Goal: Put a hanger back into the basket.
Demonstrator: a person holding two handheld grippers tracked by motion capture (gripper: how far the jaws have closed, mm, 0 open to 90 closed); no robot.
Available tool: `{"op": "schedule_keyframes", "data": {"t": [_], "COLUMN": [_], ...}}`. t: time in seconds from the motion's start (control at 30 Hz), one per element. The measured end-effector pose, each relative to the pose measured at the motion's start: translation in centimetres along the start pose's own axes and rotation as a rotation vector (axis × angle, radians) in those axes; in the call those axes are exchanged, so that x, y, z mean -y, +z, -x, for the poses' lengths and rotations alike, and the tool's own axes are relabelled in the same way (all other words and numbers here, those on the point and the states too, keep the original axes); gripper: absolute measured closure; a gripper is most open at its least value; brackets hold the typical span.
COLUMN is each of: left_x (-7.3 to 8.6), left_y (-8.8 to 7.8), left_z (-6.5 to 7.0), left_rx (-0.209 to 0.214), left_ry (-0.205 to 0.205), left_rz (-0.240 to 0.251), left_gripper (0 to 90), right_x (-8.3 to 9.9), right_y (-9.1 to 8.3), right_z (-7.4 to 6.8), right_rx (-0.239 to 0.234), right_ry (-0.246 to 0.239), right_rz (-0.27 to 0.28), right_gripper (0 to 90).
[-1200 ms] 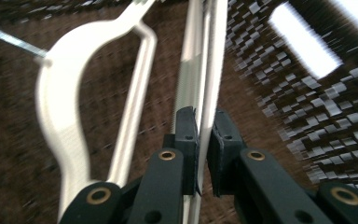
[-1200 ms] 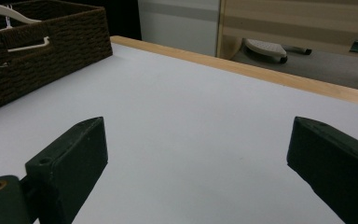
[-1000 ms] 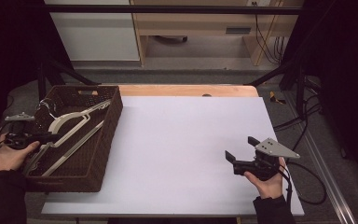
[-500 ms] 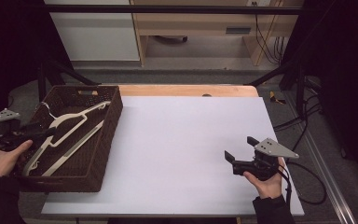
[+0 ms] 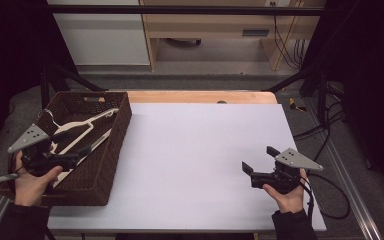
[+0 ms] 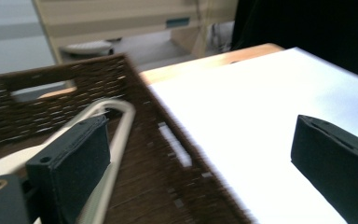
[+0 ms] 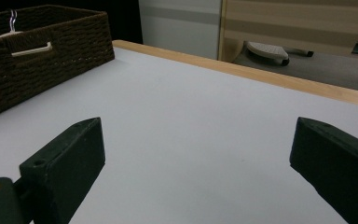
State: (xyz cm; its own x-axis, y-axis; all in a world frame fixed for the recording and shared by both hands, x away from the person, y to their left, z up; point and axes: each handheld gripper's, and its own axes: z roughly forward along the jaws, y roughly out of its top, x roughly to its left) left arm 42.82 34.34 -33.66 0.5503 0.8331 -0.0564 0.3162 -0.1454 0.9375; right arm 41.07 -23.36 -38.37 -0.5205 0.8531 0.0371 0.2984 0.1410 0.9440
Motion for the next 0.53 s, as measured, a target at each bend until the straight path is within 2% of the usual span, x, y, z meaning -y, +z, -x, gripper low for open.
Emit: {"op": "schedule_keyframes", "data": {"t": [0.07, 0.17, 0.23, 0.37, 0.47, 0.53], "left_x": [0.5, 1.1, 1.5, 2.3, 2.8, 3.0], "left_y": [0.4, 0.9, 1.3, 1.9, 2.0, 2.0], "left_z": [1.0, 2.2, 2.8, 3.3, 3.3, 3.3], "left_rx": [0.023, 0.032, 0.053, 0.039, 0.046, 0.052], "left_ry": [-0.003, 0.03, 0.026, 0.05, 0.025, 0.025], "left_rz": [0.004, -0.005, 0.006, 0.0, 0.015, 0.006], "left_gripper": [3.4, 3.0, 3.1, 3.5, 3.8, 4.1], "right_x": [0.0, 0.1, 0.1, 0.2, 0.3, 0.4], "right_y": [-0.1, -0.3, -0.4, -0.7, -1.0, -1.1], "right_z": [0.1, 0.3, 0.4, 0.6, 0.9, 1.1], "right_rx": [-0.006, -0.015, -0.024, -0.035, -0.043, -0.038], "right_ry": [0.004, 0.015, 0.023, 0.022, 0.029, 0.033], "right_rz": [0.007, 0.017, 0.021, 0.029, 0.03, 0.03], "right_gripper": [3.6, 3.9, 3.9, 4.0, 4.0, 4.1]}}
